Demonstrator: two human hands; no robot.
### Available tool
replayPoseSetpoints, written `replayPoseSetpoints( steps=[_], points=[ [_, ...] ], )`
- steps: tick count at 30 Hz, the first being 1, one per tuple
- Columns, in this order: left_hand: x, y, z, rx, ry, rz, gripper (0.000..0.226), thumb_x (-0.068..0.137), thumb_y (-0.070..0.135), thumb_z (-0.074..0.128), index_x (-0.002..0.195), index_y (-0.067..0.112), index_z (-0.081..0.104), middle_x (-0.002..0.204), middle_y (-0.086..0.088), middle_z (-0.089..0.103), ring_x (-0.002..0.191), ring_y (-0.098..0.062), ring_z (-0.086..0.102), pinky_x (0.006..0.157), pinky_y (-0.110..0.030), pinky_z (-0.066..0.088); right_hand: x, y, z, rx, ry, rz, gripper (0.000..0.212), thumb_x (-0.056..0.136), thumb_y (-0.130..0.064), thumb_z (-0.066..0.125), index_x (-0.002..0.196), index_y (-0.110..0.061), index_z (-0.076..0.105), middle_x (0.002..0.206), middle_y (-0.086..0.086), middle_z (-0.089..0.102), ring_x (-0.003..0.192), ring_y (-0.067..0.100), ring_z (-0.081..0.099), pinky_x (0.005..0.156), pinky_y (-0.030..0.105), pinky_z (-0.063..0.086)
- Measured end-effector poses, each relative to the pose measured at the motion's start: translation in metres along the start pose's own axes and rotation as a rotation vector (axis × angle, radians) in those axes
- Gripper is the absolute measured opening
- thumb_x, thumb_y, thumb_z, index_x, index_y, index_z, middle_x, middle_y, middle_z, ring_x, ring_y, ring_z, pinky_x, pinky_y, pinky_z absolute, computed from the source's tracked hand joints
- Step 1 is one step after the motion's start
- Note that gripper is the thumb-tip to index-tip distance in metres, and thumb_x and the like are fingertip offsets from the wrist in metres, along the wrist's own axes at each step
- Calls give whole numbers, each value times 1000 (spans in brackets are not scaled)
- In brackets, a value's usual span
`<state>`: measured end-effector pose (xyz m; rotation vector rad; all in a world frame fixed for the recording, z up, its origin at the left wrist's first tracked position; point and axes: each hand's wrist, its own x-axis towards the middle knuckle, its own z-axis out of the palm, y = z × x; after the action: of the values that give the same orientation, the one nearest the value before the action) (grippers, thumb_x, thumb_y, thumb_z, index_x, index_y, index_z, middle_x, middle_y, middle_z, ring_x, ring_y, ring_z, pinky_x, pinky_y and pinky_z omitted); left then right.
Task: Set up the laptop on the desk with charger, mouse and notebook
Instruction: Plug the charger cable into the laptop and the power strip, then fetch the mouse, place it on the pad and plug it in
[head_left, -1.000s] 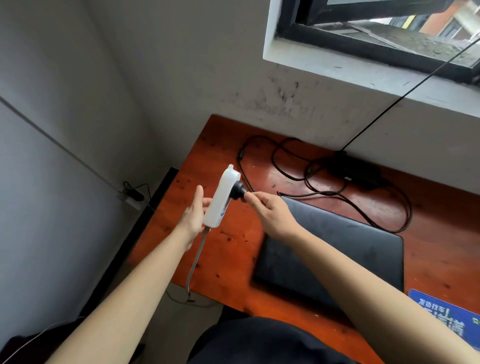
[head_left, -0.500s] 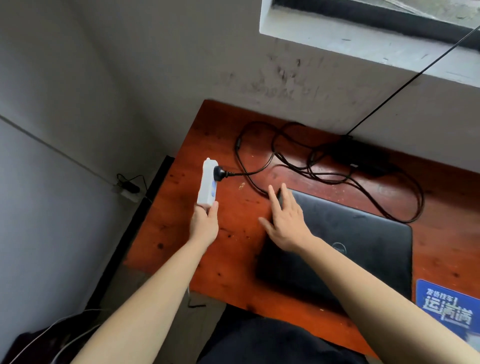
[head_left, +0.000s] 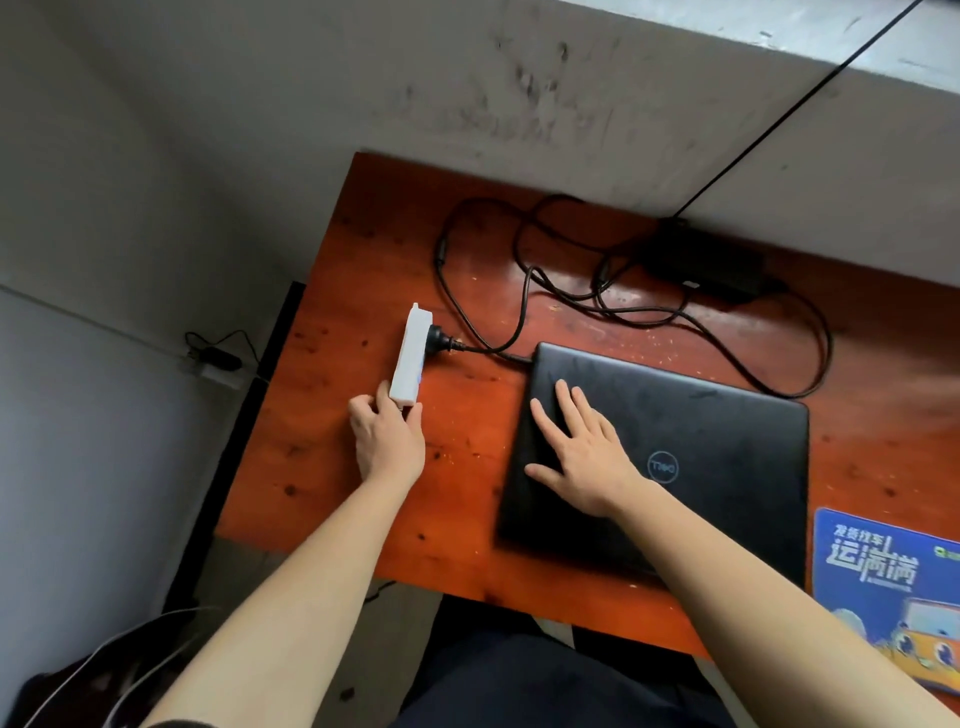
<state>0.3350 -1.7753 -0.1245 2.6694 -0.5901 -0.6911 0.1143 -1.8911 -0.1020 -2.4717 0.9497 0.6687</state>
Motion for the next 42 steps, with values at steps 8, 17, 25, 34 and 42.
replayPoseSetpoints(
  steps=[8, 17, 25, 34, 42],
  points=[
    [-34, 4, -15, 149, -17, -11, 93, 93, 40, 63, 157, 8, 4, 154, -16, 26, 137, -33, 35, 108, -43, 41, -15, 3, -8, -30, 37, -55, 80, 100, -56, 44, 161, -25, 2, 168, 12, -14, 155, 30, -12, 127, 44, 8],
    [-100, 43, -66, 162, 196, 112, 73, 100, 43, 48, 157, 14, 13, 160, -14, 23, 145, -31, 26, 112, -47, 34, -65, 72, -65, 34, 389, -106, 66, 101, -48, 48, 156, -15, 30, 165, 19, 17, 153, 34, 17, 122, 46, 22],
    [-201, 58, -75, 289, 401, 158, 64, 100, 45, 42, 154, 15, 28, 158, -13, 31, 145, -31, 28, 113, -52, 32, -78, 73, -70, 158, 617, -268, 57, 96, -35, 62, 144, -5, 50, 156, 27, 35, 144, 44, 35, 114, 53, 37],
    [-340, -66, -152, 520, 486, -170, 74, 92, 68, 2, 158, 36, 10, 167, -8, 5, 151, -41, 2, 115, -67, 15, -131, -91, -60, 79, 549, -677, 63, 102, -58, 33, 154, -22, 37, 166, 16, 19, 153, 36, 17, 122, 52, 18],
    [-499, -220, -223, 435, 760, -490, 75, 94, 65, 9, 157, 27, 25, 165, -14, 16, 150, -42, 12, 114, -68, 19, -249, -290, -41, -65, 592, -1034, 70, 98, -64, 25, 156, -27, 32, 167, 16, 12, 155, 34, 10, 124, 52, 13]
  ],
)
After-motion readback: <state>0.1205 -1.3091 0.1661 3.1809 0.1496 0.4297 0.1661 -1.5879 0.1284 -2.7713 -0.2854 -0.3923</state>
